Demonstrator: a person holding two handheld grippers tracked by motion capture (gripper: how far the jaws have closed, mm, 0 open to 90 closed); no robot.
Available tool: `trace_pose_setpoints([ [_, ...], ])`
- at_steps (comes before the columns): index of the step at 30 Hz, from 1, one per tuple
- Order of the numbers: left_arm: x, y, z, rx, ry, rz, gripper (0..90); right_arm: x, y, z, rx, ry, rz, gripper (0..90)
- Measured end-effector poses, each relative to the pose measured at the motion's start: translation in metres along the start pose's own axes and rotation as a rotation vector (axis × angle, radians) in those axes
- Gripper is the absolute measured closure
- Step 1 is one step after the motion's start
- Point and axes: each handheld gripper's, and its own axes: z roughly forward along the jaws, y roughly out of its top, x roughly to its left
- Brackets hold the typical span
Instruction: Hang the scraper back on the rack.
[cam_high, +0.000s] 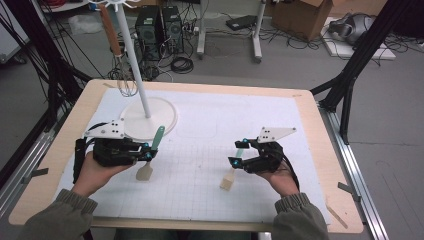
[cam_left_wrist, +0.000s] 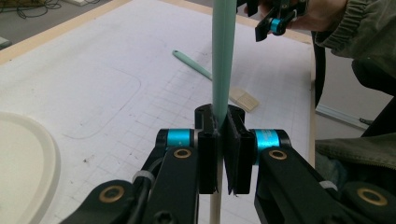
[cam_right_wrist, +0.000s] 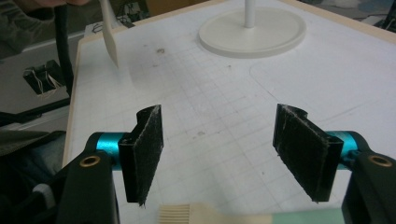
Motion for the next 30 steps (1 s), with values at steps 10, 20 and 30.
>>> trace_pose_setpoints([
  [10,0.005,0.001,-0.009,-0.03,0.014,-0.019,84.3,-0.003,-0.013,-0.01,-0.01,-0.038,0.01,31.3],
  [20,0.008,0.003,-0.019,-0.043,0.021,-0.026,84.3,-0.004,-0.025,-0.018,-0.006,-0.069,0.022,29.6],
  [30,0.011,0.007,-0.027,-0.048,0.024,-0.026,84.3,-0.005,-0.031,-0.025,-0.023,-0.081,0.03,28.8],
])
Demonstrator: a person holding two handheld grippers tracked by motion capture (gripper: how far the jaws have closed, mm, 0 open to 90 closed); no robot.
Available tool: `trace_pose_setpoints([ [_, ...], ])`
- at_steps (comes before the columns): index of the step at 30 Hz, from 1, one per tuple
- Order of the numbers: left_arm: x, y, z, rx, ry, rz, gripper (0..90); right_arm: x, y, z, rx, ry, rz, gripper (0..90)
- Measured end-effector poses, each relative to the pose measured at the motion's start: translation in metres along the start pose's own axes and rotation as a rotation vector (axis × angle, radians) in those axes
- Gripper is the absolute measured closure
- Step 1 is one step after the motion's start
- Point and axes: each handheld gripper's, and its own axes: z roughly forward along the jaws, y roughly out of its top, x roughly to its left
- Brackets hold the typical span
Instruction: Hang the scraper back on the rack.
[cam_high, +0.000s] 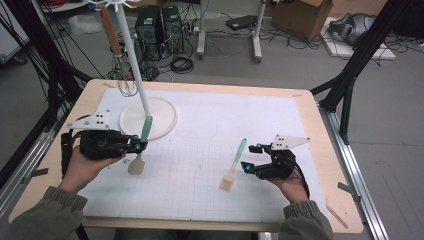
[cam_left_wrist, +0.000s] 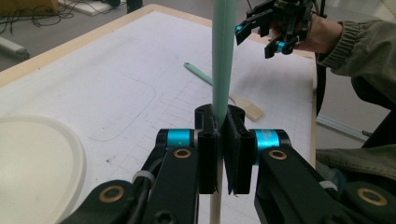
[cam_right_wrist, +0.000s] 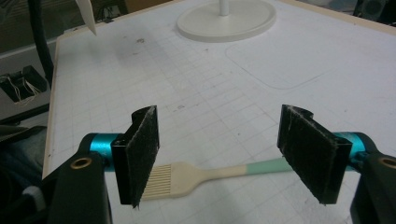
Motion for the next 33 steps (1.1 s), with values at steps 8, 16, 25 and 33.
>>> trace_pose_setpoints([
  [8,0.005,0.006,-0.005,-0.009,0.001,-0.003,84.3,0.0,-0.004,-0.002,0.009,-0.014,0.002,28.7],
  [16,0.014,0.011,-0.009,-0.007,-0.001,-0.019,84.4,-0.004,-0.004,-0.003,0.003,-0.024,0.006,28.3],
  [25,0.02,0.024,-0.013,0.017,-0.008,-0.006,84.4,-0.005,-0.005,0.0,0.01,-0.019,0.008,28.2],
  [33,0.027,0.036,-0.018,0.044,-0.013,0.009,84.3,-0.008,-0.005,0.002,0.013,-0.019,0.01,28.2],
])
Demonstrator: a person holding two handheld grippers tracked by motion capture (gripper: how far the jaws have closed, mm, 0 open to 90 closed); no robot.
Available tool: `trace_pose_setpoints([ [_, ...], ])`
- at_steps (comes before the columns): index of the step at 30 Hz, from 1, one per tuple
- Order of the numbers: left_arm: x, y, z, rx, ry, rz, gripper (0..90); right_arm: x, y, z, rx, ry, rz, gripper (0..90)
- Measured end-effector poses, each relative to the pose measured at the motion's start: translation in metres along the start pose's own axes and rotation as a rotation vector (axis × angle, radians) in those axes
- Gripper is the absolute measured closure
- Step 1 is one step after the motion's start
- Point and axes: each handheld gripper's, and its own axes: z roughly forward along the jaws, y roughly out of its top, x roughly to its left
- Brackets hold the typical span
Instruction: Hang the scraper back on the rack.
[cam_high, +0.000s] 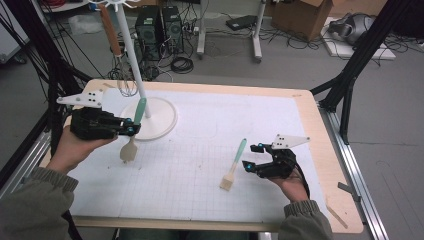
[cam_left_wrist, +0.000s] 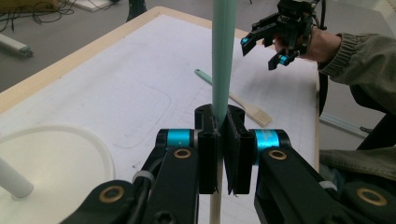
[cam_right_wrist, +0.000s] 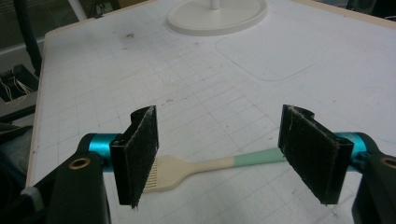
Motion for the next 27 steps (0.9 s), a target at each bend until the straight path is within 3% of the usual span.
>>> trace_pose_setpoints([
  [13,0.013,0.021,-0.011,0.026,-0.008,0.01,84.4,-0.002,-0.001,0.001,0.0,0.001,0.008,28.1],
  [27,0.033,0.045,-0.019,0.015,-0.014,-0.002,84.3,-0.005,-0.001,0.004,0.006,-0.001,0.011,28.1],
])
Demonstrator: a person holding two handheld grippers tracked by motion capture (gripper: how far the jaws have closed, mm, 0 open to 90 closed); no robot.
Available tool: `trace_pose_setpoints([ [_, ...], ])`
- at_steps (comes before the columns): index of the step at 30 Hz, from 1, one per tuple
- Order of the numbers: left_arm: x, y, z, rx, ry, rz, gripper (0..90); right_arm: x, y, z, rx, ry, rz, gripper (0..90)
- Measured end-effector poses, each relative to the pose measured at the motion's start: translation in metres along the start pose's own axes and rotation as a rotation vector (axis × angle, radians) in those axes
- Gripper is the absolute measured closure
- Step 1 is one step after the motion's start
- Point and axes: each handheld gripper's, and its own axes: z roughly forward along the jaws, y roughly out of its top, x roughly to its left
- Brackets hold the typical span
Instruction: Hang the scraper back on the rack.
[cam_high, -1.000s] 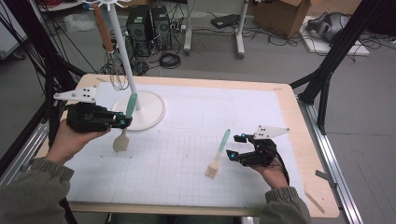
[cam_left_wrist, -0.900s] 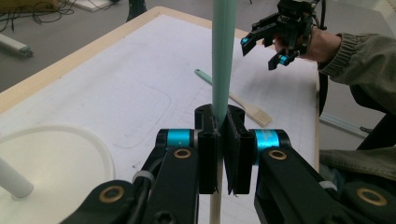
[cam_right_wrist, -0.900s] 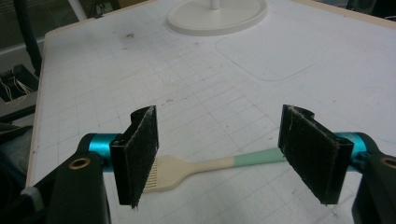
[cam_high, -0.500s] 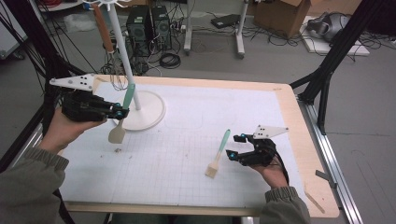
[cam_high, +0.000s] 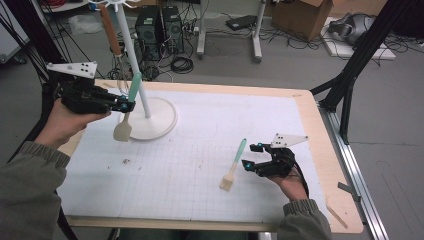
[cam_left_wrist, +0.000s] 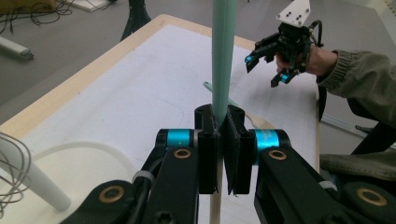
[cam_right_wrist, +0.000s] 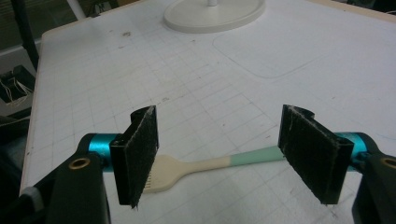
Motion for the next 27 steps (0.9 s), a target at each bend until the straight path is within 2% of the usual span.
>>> trace_pose_setpoints([
  [12,0.017,0.013,-0.007,-0.017,0.0,-0.014,84.4,-0.003,-0.001,-0.002,-0.006,-0.009,0.012,28.0],
  [18,0.022,0.022,-0.011,-0.023,-0.001,-0.012,84.3,-0.003,-0.001,-0.001,-0.001,-0.009,0.011,28.1],
  [27,0.033,0.033,-0.021,-0.044,0.017,-0.028,84.4,-0.005,-0.002,-0.002,-0.009,-0.016,0.021,28.1],
])
